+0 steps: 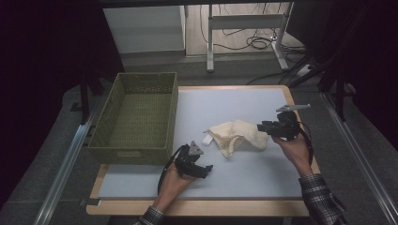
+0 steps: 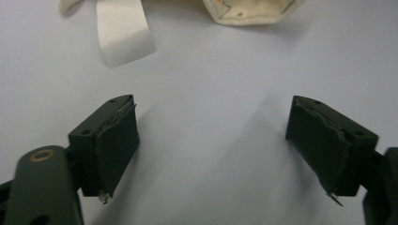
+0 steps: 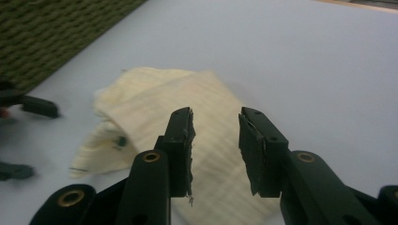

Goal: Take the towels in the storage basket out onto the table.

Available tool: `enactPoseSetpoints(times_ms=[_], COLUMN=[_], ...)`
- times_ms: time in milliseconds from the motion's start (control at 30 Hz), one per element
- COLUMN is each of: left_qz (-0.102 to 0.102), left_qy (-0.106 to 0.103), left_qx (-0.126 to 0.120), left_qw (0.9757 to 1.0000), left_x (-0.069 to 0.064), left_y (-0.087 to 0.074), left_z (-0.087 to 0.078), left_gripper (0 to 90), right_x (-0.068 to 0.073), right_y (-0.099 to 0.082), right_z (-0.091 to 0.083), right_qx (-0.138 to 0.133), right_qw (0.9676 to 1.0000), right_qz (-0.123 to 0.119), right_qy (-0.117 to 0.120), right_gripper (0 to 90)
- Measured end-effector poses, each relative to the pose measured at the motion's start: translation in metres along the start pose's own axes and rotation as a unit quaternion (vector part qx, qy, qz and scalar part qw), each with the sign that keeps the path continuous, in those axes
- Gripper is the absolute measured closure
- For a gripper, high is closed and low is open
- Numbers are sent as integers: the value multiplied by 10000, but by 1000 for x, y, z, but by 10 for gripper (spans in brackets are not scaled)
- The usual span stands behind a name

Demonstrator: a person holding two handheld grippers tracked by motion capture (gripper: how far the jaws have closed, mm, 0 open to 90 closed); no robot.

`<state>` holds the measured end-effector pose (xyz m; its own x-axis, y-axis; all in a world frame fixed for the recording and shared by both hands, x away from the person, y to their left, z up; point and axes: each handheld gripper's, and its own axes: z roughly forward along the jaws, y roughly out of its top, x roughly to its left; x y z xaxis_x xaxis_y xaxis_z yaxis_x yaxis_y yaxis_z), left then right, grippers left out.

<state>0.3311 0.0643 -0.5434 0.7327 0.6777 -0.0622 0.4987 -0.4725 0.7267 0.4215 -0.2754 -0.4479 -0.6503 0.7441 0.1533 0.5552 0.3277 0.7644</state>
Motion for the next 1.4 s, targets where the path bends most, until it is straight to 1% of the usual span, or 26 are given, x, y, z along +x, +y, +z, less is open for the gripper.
enactPoseSetpoints(times_ms=[133, 267, 367, 400, 433, 467, 500, 533, 567, 600, 633, 733, 833, 867, 900, 967, 1000, 1100, 1167, 1200, 1233, 1267, 1300, 1333, 1367, 1400], left_qz=[42, 103, 91, 91, 95, 95, 107, 107, 107, 107, 105, 62, -13, -13, 61, 126, 110, 130, 140, 140, 110, 110, 46, 47, 47, 65], left_qy=[27, 76, 70, 70, 70, 70, 73, 73, 75, 75, 79, 65, -2, -2, 36, 87, 87, 114, 171, 171, 236, 236, 225, 227, 227, 242], left_qx=[24, 59, 43, 43, 48, 48, 57, 57, 58, 58, 58, 23, -32, -32, -54, -87, -134, -193, -191, -191, -193, -193, -210, -202, -202, -186], left_qw=[10000, 9999, 9999, 9999, 9999, 9999, 9999, 9999, 9999, 9999, 9999, 10000, 10000, 10000, 10000, 9998, 9998, 9997, 9996, 9996, 9995, 9995, 9995, 9995, 9995, 9995], left_x=[0, -2, -2, -2, -2, -2, -2, -2, -2, -2, -2, -1, 5, 5, 6, 7, 8, 11, 13, 13, 16, 16, 18, 19, 19, 19], left_y=[1, 1, 1, 1, 1, 1, 1, 1, 1, 1, 1, 1, 9, 9, 19, 25, 36, 53, 62, 62, 70, 70, 76, 77, 77, 79], left_z=[1, 2, 2, 2, 2, 2, 2, 2, 2, 2, 2, 2, 5, 5, 8, 9, 11, 14, 19, 19, 25, 25, 31, 33, 33, 35], left_gripper=[170, 155, 154, 154, 154, 154, 154, 154, 154, 156, 157, 179, 215, 227, 237, 244, 275, 302, 312, 320, 328, 332, 337, 341, 342, 342], right_x=[27, 53, 69, 69, 74, 74, 73, 73, 69, 69, 65, 62, 54, 54, 49, 46, 39, 21, 5, 5, -12, -12, -29, -38, -47, -47], right_y=[7, 11, 9, 9, 7, 7, 4, 4, 3, 3, 3, 5, 16, 16, 23, 27, 34, 43, 46, 46, 47, 47, 43, 40, 37, 37], right_z=[16, 35, 51, 51, 61, 61, 69, 69, 72, 72, 72, 67, 51, 51, 41, 36, 27, 15, 10, 10, 6, 6, 4, 3, 2, 2], right_qx=[2, 116, 277, 277, 411, 411, 589, 589, 668, 668, 665, 621, 317, 317, 208, 168, 95, 5, -23, -23, -37, -37, 61, 139, 209, 209], right_qw=[9987, 9960, 9930, 9930, 9911, 9911, 9886, 9886, 9875, 9875, 9880, 9895, 9925, 9925, 9935, 9938, 9940, 9951, 9957, 9957, 9964, 9964, 9941, 9924, 9904, 9904], right_qz=[-229, -588, -986, -986, -1199, -1199, -1380, -1380, -1427, -1427, -1394, -1301, -1181, -1181, -1111, -1084, -1033, -831, -626, -626, -376, -376, -217, -83, 99, 99], right_qy=[458, 669, 581, 581, 406, 406, 114, 114, 65, 65, 20, 39, -57, -57, -151, -206, -337, -539, -676, -676, -765, -765, -1061, -1218, -1361, -1361], right_gripper=[599, 546, 522, 522, 538, 538, 670, 670, 795, 795, 853, 863, 865, 865, 864, 864, 864, 863, 862, 862, 859, 859, 835, 804, 755, 755])
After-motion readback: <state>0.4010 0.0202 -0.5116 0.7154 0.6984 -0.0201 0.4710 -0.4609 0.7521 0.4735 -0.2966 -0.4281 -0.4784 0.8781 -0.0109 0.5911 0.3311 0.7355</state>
